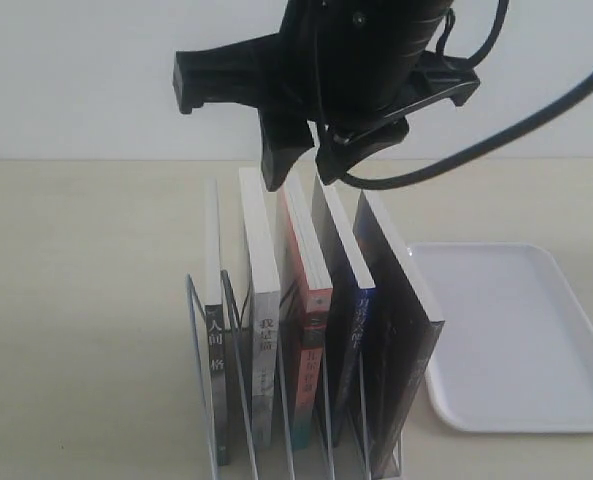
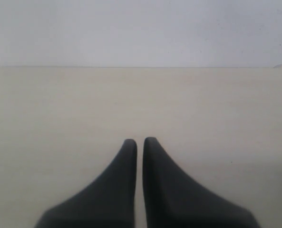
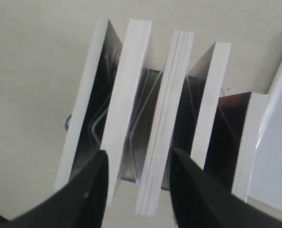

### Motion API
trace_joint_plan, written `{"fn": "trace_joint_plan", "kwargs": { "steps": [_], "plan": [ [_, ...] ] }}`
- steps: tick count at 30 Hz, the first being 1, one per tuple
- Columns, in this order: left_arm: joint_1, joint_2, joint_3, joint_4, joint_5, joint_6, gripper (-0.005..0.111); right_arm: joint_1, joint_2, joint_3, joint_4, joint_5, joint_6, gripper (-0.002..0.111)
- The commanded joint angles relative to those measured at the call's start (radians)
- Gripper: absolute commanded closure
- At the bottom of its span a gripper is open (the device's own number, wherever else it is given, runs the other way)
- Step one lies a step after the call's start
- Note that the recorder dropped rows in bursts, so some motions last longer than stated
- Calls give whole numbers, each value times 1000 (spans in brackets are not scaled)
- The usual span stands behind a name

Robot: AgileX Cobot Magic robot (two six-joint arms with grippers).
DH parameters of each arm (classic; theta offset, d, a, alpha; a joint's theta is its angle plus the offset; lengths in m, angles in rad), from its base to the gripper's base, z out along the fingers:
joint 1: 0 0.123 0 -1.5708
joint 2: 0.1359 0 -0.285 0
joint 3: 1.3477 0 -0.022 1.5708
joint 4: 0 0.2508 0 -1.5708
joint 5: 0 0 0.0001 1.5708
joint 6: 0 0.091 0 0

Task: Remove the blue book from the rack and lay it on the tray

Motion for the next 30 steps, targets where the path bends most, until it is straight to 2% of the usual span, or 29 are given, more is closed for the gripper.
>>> {"fn": "trace_joint_plan", "kwargs": {
  "steps": [1,11,18,30],
  "plan": [
    [0,-3,3,1,-7,-2,103,-2,-5,11,-39,-4,-13,68],
    [0,-3,3,1,-7,-2,103,-8,-5,11,-142,-4,-31,68],
    [0,-3,3,1,-7,-2,103,-101,-3,86,-89,-4,-38,68],
    [0,-3,3,1,-5,-2,103,-106,-1,91,12,-4,-69,68]
  ]
}}
